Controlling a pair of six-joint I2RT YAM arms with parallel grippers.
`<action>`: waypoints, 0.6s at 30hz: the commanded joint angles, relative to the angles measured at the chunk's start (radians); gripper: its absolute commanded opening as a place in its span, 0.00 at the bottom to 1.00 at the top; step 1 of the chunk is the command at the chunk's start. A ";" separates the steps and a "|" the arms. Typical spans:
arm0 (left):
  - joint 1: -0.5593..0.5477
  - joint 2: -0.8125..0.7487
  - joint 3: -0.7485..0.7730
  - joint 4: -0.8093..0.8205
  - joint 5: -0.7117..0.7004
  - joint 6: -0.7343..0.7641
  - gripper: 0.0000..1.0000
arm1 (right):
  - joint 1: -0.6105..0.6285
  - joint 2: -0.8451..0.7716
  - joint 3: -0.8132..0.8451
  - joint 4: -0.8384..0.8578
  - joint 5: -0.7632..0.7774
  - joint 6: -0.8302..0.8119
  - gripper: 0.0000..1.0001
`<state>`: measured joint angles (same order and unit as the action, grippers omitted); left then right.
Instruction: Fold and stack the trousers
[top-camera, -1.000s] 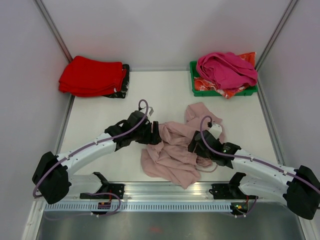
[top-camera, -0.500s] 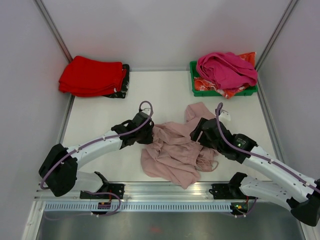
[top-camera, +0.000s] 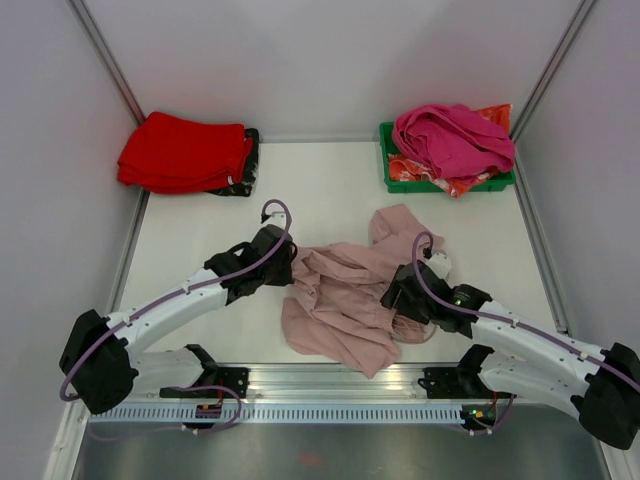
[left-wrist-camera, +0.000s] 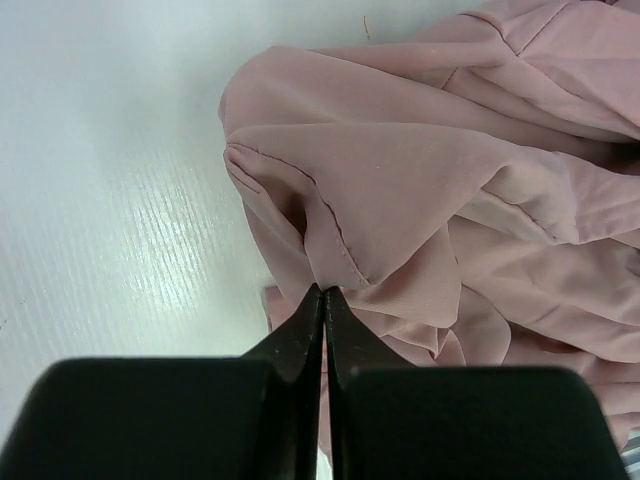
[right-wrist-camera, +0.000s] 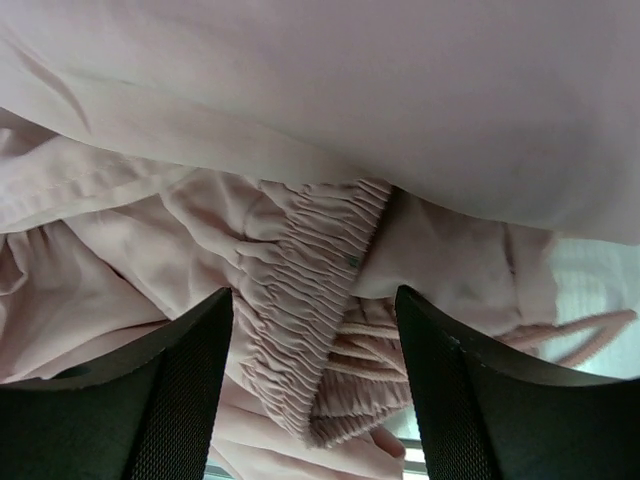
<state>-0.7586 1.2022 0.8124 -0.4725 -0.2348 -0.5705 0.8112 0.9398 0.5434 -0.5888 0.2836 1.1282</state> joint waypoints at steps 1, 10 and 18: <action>0.001 -0.026 -0.002 -0.012 -0.037 -0.015 0.02 | -0.003 0.031 -0.006 0.139 -0.023 0.022 0.72; 0.002 -0.038 -0.013 -0.026 -0.052 -0.023 0.02 | -0.003 0.168 0.030 0.234 -0.049 -0.016 0.58; 0.036 -0.076 0.034 -0.104 -0.093 -0.042 0.02 | -0.003 0.110 0.197 0.074 0.037 -0.091 0.00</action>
<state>-0.7475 1.1694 0.8116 -0.5346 -0.2832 -0.5781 0.8093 1.1034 0.6128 -0.4747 0.2508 1.0832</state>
